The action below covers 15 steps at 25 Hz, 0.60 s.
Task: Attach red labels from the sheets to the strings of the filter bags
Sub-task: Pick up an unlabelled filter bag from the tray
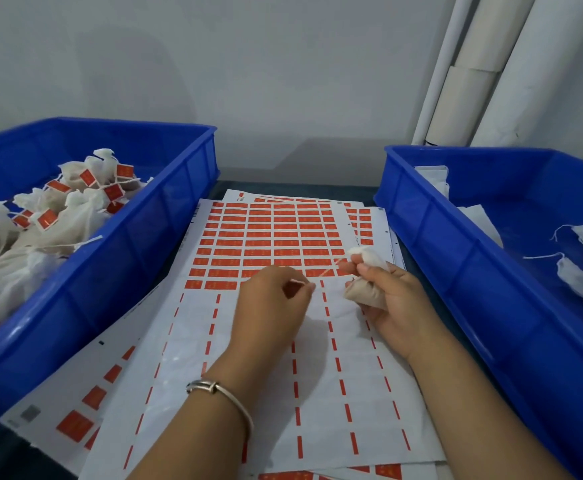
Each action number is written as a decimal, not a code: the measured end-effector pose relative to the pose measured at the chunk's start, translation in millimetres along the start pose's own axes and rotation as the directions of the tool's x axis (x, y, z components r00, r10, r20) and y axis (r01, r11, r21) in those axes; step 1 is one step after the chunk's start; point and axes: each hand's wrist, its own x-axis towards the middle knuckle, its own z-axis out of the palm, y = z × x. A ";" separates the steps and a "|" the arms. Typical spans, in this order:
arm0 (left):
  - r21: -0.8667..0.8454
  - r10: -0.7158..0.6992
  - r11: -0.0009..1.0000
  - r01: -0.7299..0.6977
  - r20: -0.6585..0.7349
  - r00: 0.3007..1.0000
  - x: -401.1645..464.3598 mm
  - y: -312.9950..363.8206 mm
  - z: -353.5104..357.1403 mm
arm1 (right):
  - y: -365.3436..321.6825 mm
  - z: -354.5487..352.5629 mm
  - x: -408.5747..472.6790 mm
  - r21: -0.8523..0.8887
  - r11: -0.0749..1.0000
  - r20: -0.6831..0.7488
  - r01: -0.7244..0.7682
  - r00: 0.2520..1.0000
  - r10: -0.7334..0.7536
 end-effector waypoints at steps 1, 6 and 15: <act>0.035 0.082 0.996 -0.085 0.072 0.994 -1.7 0.5 2.0 | 1.7 0.2 1.3 -0.047 0.999 -0.017 0.016 1.000 -0.017; 0.051 0.322 0.941 -0.334 0.166 0.932 -8.4 2.1 6.2 | 8.7 3.0 -3.5 -0.473 0.865 0.047 0.168 0.985 -0.166; -0.194 0.259 0.951 -0.240 0.080 0.963 -7.7 6.3 1.4 | 11.2 7.8 -12.5 -0.623 0.709 0.384 0.330 0.919 -0.091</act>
